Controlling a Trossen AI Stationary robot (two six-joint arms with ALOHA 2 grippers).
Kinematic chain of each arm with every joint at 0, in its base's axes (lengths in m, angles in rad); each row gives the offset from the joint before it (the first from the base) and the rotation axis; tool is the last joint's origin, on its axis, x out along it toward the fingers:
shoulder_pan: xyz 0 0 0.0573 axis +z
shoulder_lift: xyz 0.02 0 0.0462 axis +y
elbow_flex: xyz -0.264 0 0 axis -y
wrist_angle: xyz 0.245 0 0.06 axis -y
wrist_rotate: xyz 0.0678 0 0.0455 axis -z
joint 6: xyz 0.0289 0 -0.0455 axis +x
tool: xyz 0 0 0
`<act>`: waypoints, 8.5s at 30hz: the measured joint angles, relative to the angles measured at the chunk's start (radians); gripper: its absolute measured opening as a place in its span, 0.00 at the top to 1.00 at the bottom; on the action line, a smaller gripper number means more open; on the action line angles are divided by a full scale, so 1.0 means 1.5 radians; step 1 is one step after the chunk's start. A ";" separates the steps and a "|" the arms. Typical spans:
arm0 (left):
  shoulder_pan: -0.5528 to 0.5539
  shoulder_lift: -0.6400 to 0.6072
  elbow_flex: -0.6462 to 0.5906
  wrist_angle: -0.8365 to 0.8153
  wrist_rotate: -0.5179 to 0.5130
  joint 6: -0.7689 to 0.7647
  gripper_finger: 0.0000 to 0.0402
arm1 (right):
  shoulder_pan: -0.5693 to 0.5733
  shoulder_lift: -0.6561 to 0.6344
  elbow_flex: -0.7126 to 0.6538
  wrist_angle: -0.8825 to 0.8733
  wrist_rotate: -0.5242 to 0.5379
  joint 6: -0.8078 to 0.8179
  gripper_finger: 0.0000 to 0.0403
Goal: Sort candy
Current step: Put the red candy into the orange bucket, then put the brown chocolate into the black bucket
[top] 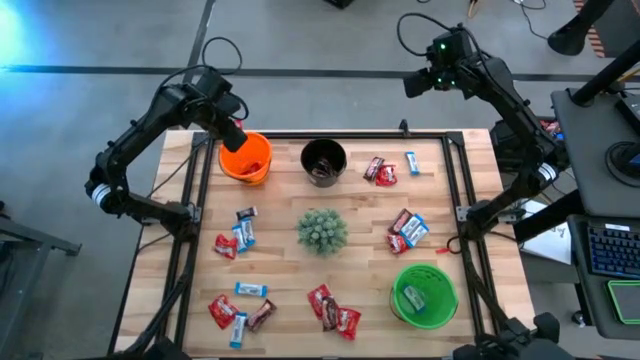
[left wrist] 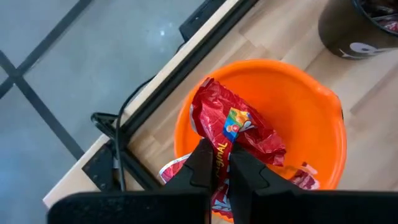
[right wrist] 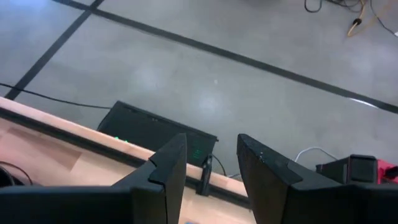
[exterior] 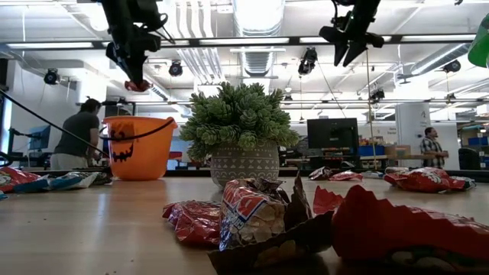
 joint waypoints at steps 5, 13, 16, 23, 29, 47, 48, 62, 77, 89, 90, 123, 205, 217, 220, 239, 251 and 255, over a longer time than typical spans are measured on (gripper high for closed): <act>0.000 0.000 -0.001 0.000 0.046 -0.013 0.93 | 0.001 0.000 0.000 0.012 0.000 -0.012 0.67; 0.000 0.000 -0.001 0.000 0.074 -0.024 0.81 | 0.001 0.000 0.000 0.010 0.000 -0.011 0.66; 0.000 0.000 -0.001 -0.001 0.089 -0.025 0.76 | 0.001 0.000 0.000 0.010 0.000 -0.010 0.65; -0.001 0.000 -0.001 -0.002 0.089 -0.018 0.70 | 0.001 0.000 0.000 0.007 -0.090 0.015 0.66; -0.001 0.000 -0.001 -0.002 0.089 0.002 0.70 | 0.010 0.000 0.000 -0.013 -0.192 0.026 0.65; -0.001 0.000 -0.001 0.018 0.089 0.073 0.70 | 0.020 0.000 0.000 -0.284 -0.196 0.037 0.66; -0.001 0.000 -0.001 0.019 0.089 0.073 0.70 | 0.020 0.002 -0.001 -0.289 -0.205 0.039 0.65; -0.001 0.000 -0.001 0.023 0.089 0.088 0.70 | 0.041 0.003 -0.051 -0.308 -0.227 0.164 0.51; -0.001 0.000 -0.001 0.026 0.089 0.088 0.70 | 0.253 -0.002 -0.153 -0.307 -0.227 0.358 0.52; -0.001 0.000 -0.001 0.027 0.089 0.088 0.70 | 0.418 -0.003 -0.190 -0.304 -0.155 0.566 0.52; -0.001 0.000 -0.001 0.027 0.089 0.088 0.70 | 0.430 -0.003 -0.196 -0.301 -0.146 0.593 0.52; -0.001 0.000 -0.001 0.021 0.089 0.085 0.70 | 0.601 -0.007 -0.543 0.001 -0.136 0.951 0.52; -0.001 0.000 -0.001 0.022 0.058 0.052 0.70 | 0.616 -0.117 -0.640 0.176 0.073 1.134 0.97; -0.001 0.000 -0.001 0.056 0.058 0.038 0.70 | 0.489 -0.145 -0.518 0.178 0.110 0.790 0.97; -0.001 0.000 -0.001 0.077 0.058 0.027 0.70 | 0.444 -0.141 -0.486 0.180 0.107 0.711 0.97; -0.001 0.000 -0.001 0.157 0.032 0.007 0.70 | 0.284 -0.091 -0.427 0.452 -0.105 0.445 0.97; -0.001 0.000 -0.001 0.135 0.031 0.030 0.70 | 0.284 0.053 -0.369 0.568 -0.268 0.410 0.97; -0.001 0.000 -0.001 0.134 0.031 0.044 0.70 | 0.286 0.092 -0.323 0.563 -0.295 0.374 0.97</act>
